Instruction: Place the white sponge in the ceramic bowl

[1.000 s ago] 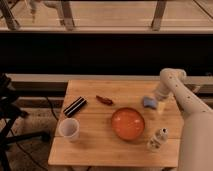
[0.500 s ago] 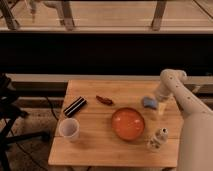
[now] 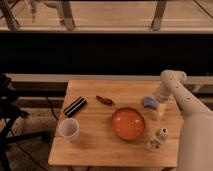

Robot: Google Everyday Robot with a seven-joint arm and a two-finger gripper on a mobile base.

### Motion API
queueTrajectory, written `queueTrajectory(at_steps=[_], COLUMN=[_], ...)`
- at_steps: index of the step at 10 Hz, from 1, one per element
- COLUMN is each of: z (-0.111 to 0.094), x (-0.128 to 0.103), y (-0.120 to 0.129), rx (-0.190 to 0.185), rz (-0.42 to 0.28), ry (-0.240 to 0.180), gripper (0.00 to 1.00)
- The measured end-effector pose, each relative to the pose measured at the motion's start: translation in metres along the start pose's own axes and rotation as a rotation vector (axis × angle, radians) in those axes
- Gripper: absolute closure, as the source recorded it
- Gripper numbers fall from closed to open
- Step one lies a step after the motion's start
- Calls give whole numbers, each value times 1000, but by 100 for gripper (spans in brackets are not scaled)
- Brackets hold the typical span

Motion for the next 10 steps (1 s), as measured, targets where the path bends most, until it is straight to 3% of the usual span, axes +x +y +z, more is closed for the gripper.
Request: queueTrajectory(at_steps=[7,10], z=[3,0], x=[5,6], y=[6,9], rx=[-9,-12], rz=[-4,-9], ry=[2,8], gripper=[18,49])
